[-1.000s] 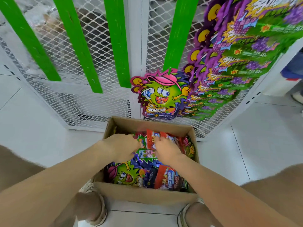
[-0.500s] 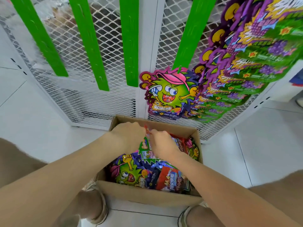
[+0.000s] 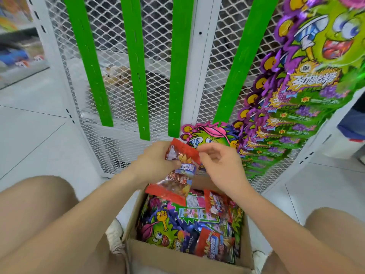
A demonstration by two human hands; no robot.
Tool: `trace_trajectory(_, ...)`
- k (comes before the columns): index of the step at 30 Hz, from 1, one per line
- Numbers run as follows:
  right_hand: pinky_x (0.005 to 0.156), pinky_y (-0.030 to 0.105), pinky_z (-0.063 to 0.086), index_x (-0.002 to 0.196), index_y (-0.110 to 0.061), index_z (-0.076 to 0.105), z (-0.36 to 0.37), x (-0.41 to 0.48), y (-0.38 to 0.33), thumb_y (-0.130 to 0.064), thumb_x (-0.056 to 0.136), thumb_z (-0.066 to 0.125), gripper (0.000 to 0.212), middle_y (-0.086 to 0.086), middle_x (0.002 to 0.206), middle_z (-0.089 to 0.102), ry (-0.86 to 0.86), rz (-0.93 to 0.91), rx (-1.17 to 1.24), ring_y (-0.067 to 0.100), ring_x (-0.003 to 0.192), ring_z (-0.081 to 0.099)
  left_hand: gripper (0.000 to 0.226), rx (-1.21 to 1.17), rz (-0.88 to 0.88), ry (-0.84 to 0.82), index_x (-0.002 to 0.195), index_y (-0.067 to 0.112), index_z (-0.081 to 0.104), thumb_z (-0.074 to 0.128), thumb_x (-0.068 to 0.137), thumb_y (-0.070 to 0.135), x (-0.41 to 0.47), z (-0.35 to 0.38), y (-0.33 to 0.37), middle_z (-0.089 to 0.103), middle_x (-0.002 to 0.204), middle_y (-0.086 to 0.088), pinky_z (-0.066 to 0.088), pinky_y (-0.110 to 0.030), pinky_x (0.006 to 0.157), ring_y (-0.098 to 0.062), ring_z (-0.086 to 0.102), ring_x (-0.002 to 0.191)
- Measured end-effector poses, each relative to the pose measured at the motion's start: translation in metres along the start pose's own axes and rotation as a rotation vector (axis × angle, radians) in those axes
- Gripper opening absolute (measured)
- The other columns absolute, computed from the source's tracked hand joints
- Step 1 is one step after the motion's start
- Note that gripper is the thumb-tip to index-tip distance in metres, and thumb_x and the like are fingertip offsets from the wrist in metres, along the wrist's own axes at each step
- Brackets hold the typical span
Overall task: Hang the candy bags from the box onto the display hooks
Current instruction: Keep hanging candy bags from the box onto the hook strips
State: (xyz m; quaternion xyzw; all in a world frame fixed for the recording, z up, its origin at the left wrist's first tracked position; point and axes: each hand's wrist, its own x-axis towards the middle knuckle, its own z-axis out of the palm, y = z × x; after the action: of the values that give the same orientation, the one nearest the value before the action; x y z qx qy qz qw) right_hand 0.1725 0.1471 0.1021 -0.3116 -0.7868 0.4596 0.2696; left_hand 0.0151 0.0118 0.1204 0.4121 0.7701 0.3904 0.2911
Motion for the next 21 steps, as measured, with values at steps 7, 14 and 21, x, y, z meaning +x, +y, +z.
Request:
trace_trajectory(7, 0.098, 0.052, 0.06, 0.119, -0.012, 0.075, 0.006, 0.022, -0.029, -0.014, 0.101, 0.069, 0.019, 0.011, 0.112, 0.079, -0.221, 0.203, 0.425, 0.032, 0.109, 0.074, 0.015, -0.543, -0.136, 0.07, 0.112, 0.006, 0.069, 0.068, 0.099, -0.002, -0.005, -0.017, 0.023, 0.077, 0.107, -0.022, 0.064, -0.063, 0.074, -0.036, 0.079, 0.094)
trace_trajectory(14, 0.068, 0.027, 0.052, 0.086, -0.029, 0.072, 0.035, 0.056, -0.023, -0.024, 0.098, 0.073, 0.013, -0.015, 0.075, 0.072, -0.162, -0.098, -0.093, 0.004, 0.067, 0.063, 0.064, 0.062, -0.157, 0.427, 0.144, 0.016, 0.047, 0.073, 0.086, 0.019, 0.047, -0.059, 0.013, 0.048, 0.142, -0.006, 0.043, -0.034, 0.101, -0.027, 0.053, 0.127)
trace_trajectory(21, 0.054, 0.022, 0.035, 0.07, -0.027, 0.06, 0.05, 0.079, -0.028, -0.027, 0.098, 0.073, 0.03, -0.022, 0.052, 0.053, -0.196, -0.025, -0.189, 0.001, 0.049, 0.046, 0.075, 0.366, 0.067, 0.787, 0.125, 0.004, 0.04, 0.085, 0.084, 0.048, 0.094, -0.07, -0.024, 0.046, 0.125, -0.015, 0.049, -0.044, 0.079, -0.036, 0.055, 0.106)
